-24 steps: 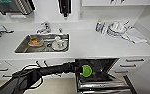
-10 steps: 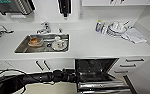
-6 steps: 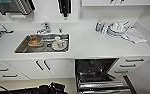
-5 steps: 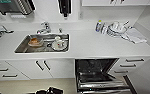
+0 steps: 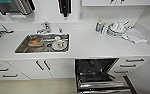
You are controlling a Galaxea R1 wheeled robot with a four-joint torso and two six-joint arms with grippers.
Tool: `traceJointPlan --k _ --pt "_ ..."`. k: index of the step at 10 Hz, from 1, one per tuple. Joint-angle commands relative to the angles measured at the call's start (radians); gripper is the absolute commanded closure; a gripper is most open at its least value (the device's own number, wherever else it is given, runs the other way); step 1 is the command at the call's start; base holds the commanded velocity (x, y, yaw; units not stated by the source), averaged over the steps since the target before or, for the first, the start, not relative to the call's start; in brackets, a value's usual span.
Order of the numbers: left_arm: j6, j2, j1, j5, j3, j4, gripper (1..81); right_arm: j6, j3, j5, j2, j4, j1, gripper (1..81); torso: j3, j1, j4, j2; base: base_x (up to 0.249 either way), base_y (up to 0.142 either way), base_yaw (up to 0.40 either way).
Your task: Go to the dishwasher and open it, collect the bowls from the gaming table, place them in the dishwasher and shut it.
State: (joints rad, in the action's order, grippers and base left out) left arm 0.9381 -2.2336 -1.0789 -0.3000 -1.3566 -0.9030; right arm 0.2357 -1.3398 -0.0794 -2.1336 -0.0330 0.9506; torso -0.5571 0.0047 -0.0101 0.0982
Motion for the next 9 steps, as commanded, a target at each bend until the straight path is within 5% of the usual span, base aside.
traceJointPlan --k 1,4,7,9 --pt "-0.018 0.012 -0.213 0.419 -0.301 -0.137 1.0 0.091 0.056 0.029 0.051 -0.015 -0.138 81.1 0.000 0.000 0.000 0.000 0.000 0.000 0.000" --pt "-0.015 -0.050 -0.346 0.620 -0.560 -0.129 1.0 0.143 0.016 0.032 0.064 -0.019 -0.209 81.1 0.000 0.000 0.000 0.000 0.000 0.000 0.000" --pt "-0.015 -0.237 -0.494 0.861 -0.971 -0.131 1.0 0.215 -0.094 0.044 -0.007 -0.021 -0.299 81.1 0.000 0.000 0.000 0.000 0.000 0.000 0.000" --pt "-0.010 -0.360 -0.545 0.949 -1.189 -0.134 1.0 0.266 -0.171 0.053 -0.074 -0.018 -0.360 81.1 0.000 0.000 0.000 0.000 0.000 0.000 0.000"
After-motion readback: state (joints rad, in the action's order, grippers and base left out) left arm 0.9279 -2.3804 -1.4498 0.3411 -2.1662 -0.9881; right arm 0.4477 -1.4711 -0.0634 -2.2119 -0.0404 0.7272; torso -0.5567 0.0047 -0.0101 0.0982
